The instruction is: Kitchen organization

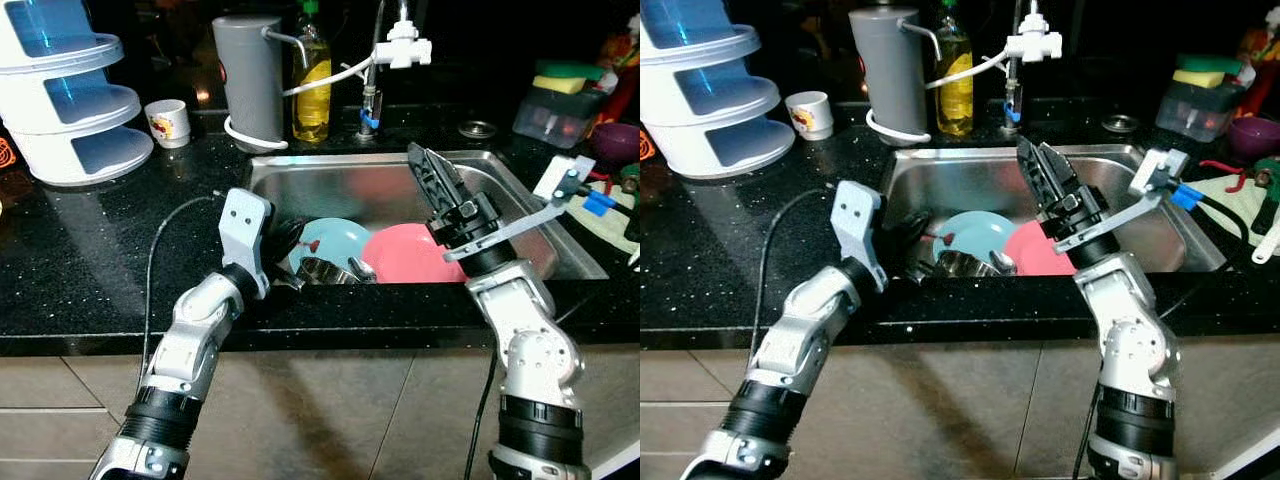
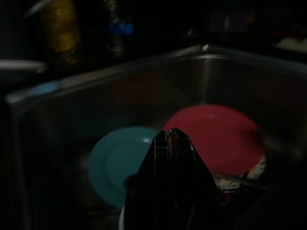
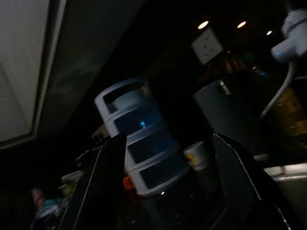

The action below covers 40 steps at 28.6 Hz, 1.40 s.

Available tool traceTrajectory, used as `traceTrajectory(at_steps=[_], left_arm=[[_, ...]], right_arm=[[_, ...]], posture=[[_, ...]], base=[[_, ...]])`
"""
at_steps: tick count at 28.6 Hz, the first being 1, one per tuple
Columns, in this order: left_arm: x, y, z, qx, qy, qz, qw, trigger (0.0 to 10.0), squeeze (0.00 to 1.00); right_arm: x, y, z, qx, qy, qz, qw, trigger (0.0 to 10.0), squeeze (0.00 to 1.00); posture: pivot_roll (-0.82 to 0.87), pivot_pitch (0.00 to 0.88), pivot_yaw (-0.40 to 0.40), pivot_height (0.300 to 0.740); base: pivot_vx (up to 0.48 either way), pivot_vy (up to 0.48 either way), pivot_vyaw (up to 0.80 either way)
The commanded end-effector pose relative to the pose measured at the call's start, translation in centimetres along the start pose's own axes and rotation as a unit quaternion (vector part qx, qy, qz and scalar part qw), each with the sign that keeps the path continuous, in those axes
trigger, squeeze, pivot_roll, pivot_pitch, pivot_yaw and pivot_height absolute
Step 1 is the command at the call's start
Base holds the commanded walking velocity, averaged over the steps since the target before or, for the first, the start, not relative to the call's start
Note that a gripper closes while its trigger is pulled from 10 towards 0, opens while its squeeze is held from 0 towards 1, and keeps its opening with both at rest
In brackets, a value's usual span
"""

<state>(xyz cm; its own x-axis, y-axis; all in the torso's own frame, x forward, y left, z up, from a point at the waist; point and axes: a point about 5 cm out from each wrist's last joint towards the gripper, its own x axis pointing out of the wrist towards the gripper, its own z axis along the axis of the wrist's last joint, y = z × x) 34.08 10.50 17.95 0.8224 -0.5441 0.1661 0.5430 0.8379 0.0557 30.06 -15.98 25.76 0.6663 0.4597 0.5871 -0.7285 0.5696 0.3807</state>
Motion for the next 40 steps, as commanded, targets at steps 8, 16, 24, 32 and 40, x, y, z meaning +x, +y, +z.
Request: traceTrajectory(at_steps=[8,16,24,32,40], left_arm=[[0.0,1.0,-0.7,0.008,-0.002,0.027,1.000,10.0,1.00],[-0.1,2.3,2.4,0.063,-0.056,0.110,0.990,10.0,1.00],[-1.3,1.4,5.0,0.121,-0.094,0.157,0.976,10.0,0.00],[-2.6,1.0,4.4,0.143,-0.070,0.174,0.972,10.0,0.00],[-3.8,-0.6,2.9,0.132,-0.031,0.174,0.975,10.0,0.00]], right_arm=[[-0.5,0.9,-1.0,0.010,0.027,0.014,0.999,10.0,0.00],[-0.7,0.5,-3.0,-0.030,0.083,-0.007,0.996,10.0,0.00],[-1.7,-0.9,-5.5,-0.067,0.128,-0.064,0.987,10.0,0.00],[-1.9,-1.6,-5.8,-0.065,0.126,-0.086,0.986,10.0,0.00],[-2.1,-2.0,-6.6,-0.083,0.130,-0.099,0.983,10.0,0.00]], posture=[[-0.09,0.000,0.029,0.740],[-0.08,0.000,0.024,0.740],[-0.04,0.000,0.016,0.740],[-0.02,0.000,0.020,0.740],[-0.02,0.000,0.033,0.740]], base=[[0.000,0.000,0.00],[0.000,0.000,0.00],[0.000,0.000,0.00],[0.000,0.000,0.00],[-0.155,0.000,0.00]])
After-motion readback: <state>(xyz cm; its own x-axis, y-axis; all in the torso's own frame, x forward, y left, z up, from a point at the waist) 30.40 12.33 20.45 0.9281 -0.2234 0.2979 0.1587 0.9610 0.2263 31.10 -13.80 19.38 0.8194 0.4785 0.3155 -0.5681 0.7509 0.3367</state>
